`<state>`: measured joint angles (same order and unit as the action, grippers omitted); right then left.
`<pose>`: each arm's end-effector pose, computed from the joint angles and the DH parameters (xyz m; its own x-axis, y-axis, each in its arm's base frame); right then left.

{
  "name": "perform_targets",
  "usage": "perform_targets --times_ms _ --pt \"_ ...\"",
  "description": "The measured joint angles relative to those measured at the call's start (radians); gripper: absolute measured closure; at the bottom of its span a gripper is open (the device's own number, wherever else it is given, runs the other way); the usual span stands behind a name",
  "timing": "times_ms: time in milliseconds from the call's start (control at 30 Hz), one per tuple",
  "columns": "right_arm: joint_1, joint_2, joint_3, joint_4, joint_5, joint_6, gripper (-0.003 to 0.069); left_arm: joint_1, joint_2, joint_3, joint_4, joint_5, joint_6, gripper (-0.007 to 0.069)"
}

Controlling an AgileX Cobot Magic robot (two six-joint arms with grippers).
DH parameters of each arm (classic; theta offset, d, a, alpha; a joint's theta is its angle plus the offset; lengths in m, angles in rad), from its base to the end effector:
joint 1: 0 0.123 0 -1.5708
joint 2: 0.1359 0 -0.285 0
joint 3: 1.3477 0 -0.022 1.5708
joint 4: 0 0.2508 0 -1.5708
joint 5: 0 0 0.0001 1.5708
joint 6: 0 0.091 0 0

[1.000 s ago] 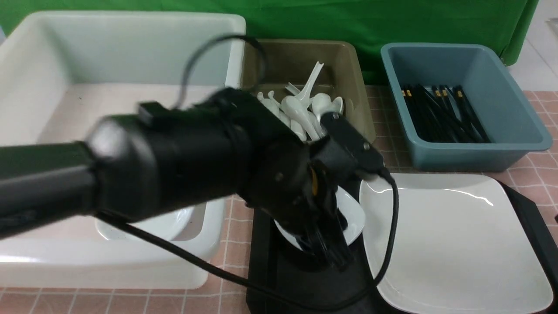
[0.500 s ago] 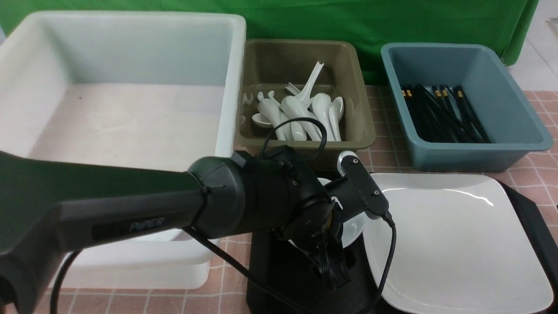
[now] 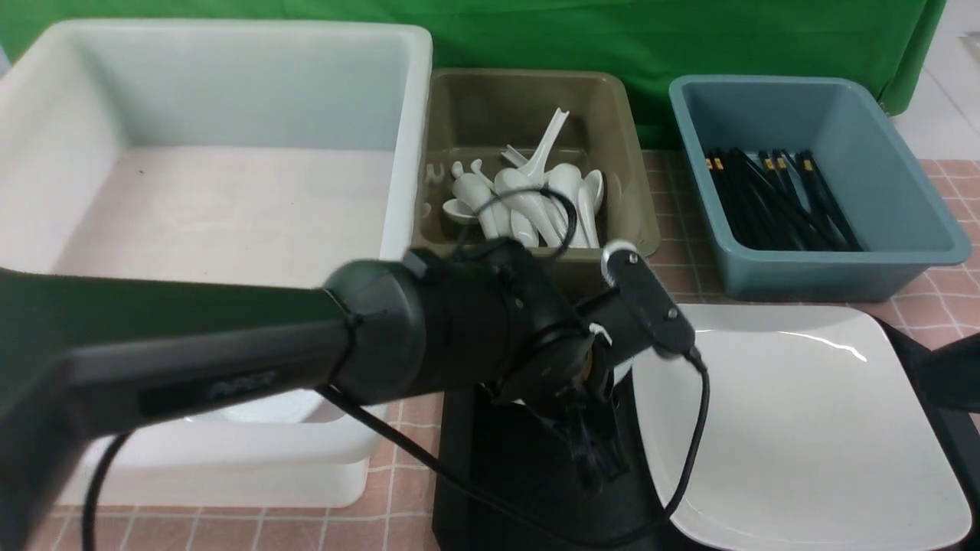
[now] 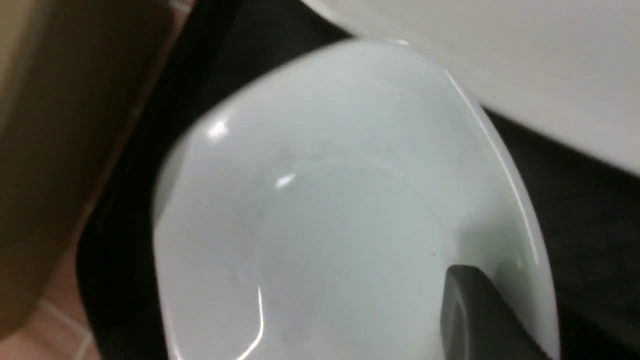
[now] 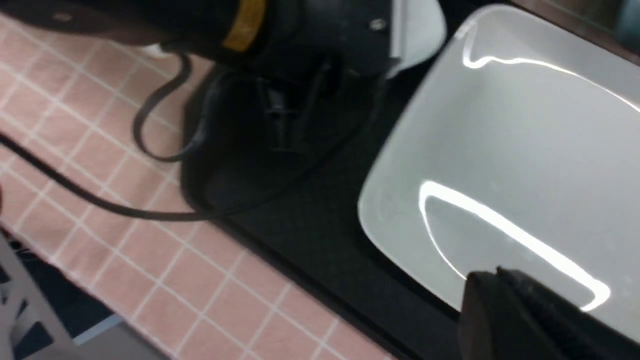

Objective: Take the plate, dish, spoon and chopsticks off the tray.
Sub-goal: Use the left arm to grab a small plate from the dinner plate, then use the left arm to put the small plate into the large storage box on the left

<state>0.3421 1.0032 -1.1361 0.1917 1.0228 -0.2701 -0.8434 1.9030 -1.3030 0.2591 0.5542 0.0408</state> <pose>0.1679 0.0755 0.3939 -0.5886 -0.3861 -0.7102 -0.5453 0.8382 -0.0037 0.2768 -0.2925 0.1951 -0.3771 0.8103 -0.4485 0.8216 0.5162 0.2417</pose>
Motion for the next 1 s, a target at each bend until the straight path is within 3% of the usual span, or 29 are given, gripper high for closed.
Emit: perform_targets --times_ms 200,367,467,567,633,767,1000 --pt "0.000 0.023 -0.098 0.062 0.008 -0.035 0.0629 0.044 -0.153 -0.113 -0.029 0.188 -0.021 0.0613" --pt "0.010 0.147 -0.302 0.180 0.080 -0.134 0.0629 0.197 -0.371 -0.187 -0.007 0.212 -0.020 0.0614" --pt "0.055 0.224 -0.383 0.190 0.104 -0.138 0.0629 0.287 -0.429 -0.189 -0.006 0.257 -0.020 0.0614" --pt "0.175 0.350 -0.504 0.192 0.104 -0.135 0.0629 0.442 -0.458 -0.152 -0.042 0.330 -0.019 0.0614" --pt "0.239 0.419 -0.556 0.189 0.103 -0.102 0.0629 0.487 -0.455 -0.096 -0.074 0.320 -0.015 0.0614" --pt "0.302 0.523 -0.629 0.186 0.102 -0.044 0.0629 0.512 -0.421 0.059 -0.100 0.229 -0.004 0.0614" --pt "0.320 0.586 -0.655 0.176 0.064 0.005 0.0629 0.512 -0.341 0.204 -0.093 0.158 0.000 0.0615"
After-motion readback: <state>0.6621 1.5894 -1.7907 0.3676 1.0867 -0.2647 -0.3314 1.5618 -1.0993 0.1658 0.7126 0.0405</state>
